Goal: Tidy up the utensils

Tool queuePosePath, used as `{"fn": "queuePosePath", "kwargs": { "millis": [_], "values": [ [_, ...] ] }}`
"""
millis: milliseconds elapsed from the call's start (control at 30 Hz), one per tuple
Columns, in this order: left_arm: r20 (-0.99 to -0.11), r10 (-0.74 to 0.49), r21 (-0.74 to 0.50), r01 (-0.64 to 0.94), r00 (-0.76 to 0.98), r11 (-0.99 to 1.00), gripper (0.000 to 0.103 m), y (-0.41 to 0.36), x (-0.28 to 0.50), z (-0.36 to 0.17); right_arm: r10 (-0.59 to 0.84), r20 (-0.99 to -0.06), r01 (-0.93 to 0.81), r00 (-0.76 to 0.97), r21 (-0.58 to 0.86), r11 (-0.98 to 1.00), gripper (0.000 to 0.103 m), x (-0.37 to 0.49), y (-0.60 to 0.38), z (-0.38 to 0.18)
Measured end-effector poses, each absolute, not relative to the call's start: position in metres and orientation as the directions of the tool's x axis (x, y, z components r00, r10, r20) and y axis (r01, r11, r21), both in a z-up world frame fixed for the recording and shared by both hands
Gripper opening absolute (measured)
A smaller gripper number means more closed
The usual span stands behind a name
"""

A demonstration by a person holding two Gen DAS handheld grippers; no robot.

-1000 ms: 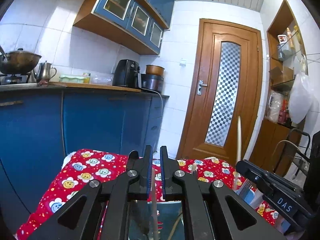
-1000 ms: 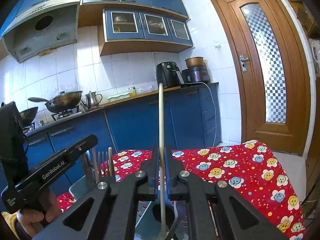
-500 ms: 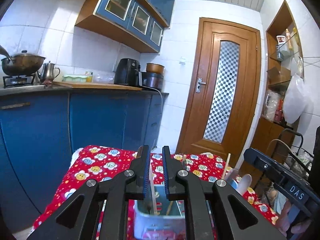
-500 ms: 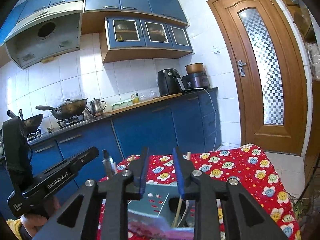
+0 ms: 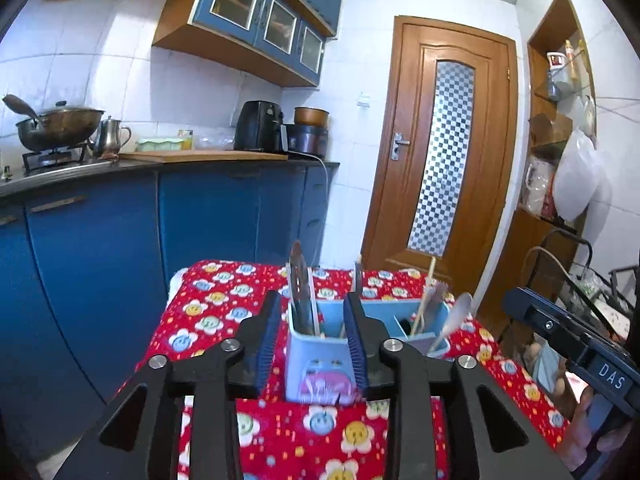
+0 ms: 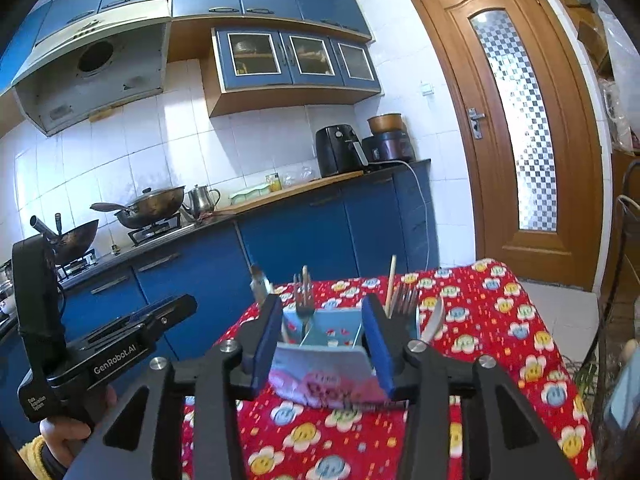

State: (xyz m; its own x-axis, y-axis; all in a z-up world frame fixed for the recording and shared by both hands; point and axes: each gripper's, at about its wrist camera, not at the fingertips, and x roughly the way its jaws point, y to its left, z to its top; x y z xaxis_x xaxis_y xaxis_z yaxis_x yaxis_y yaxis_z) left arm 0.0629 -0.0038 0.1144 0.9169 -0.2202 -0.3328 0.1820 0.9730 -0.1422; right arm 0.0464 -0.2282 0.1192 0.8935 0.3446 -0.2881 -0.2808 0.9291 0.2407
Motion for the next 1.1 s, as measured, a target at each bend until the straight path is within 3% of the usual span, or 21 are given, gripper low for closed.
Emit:
{"fn": "queuePosePath", "kwargs": {
  "millis": [267, 500, 600, 1100],
  "values": [
    [-0.375, -0.229, -0.156, 0.182, 0.898, 0.971, 0.058, -0.002, 0.033, 0.097, 0.323, -0.327, -0.256, 0.888, 0.232, 0.939, 0.062, 0.012, -0.227, 0.105],
    [-0.423, -0.178, -0.110, 0.145, 0.888, 0.983, 0.071, -0.006, 0.024, 0.073, 0.289, -0.369, -0.218, 0.884, 0.223, 0.950, 0.084, -0.006, -0.227, 0.081],
    [-0.439, -0.161, -0.100, 0.130, 0.884, 0.986, 0.073, -0.006, 0.023, 0.063, 0.271, -0.391, -0.196, 0.879, 0.220, 0.955, 0.090, -0.008, -0.225, 0.069],
    [-0.494, -0.094, -0.046, 0.082, 0.865, 0.996, 0.075, -0.017, 0.027, 0.031, 0.210, -0.474, -0.129, 0.855, 0.197, 0.972, 0.094, -0.004, -0.224, 0.029]
  ]
}}
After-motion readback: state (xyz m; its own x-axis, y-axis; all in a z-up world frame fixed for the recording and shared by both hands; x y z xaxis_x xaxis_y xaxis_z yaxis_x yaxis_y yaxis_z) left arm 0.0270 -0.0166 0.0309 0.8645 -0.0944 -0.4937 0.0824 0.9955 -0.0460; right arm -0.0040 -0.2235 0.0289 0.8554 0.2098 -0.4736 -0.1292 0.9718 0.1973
